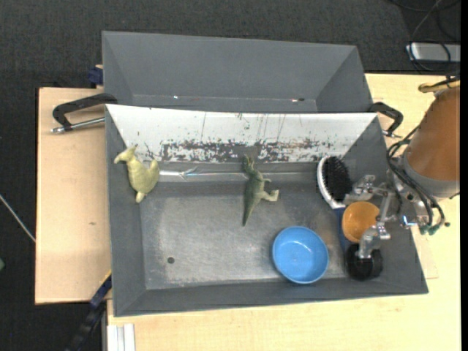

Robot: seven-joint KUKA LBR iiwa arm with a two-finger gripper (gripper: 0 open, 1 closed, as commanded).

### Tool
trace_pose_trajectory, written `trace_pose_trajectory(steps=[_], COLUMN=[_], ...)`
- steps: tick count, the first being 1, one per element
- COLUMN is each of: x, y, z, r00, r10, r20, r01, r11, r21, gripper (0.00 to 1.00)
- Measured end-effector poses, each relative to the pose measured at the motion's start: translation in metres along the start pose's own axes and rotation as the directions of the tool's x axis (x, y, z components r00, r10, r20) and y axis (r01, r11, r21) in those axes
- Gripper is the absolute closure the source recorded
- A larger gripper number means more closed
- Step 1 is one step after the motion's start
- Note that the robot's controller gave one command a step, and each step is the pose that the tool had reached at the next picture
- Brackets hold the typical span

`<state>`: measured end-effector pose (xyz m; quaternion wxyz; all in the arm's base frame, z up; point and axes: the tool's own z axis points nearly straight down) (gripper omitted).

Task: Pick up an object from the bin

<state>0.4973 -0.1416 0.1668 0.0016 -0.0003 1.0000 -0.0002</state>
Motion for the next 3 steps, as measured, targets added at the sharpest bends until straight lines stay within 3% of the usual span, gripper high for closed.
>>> trace_pose_trajectory(steps=[1, 2, 3], x=[-0.03, -0.035, -0.061], y=[0.031, 0.029, 0.038], z=[0.098, 0.092, -0.079], r00=[1.0, 1.0, 0.998], r10=[-0.006, -0.004, -0.062], r20=[-0.014, 0.008, 0.013], r01=[0.006, 0.004, 0.062], r11=[1.0, 1.0, 0.998], r21=[-0.01, -0.006, 0.002], gripper=[0.0, 1.0, 1.0])
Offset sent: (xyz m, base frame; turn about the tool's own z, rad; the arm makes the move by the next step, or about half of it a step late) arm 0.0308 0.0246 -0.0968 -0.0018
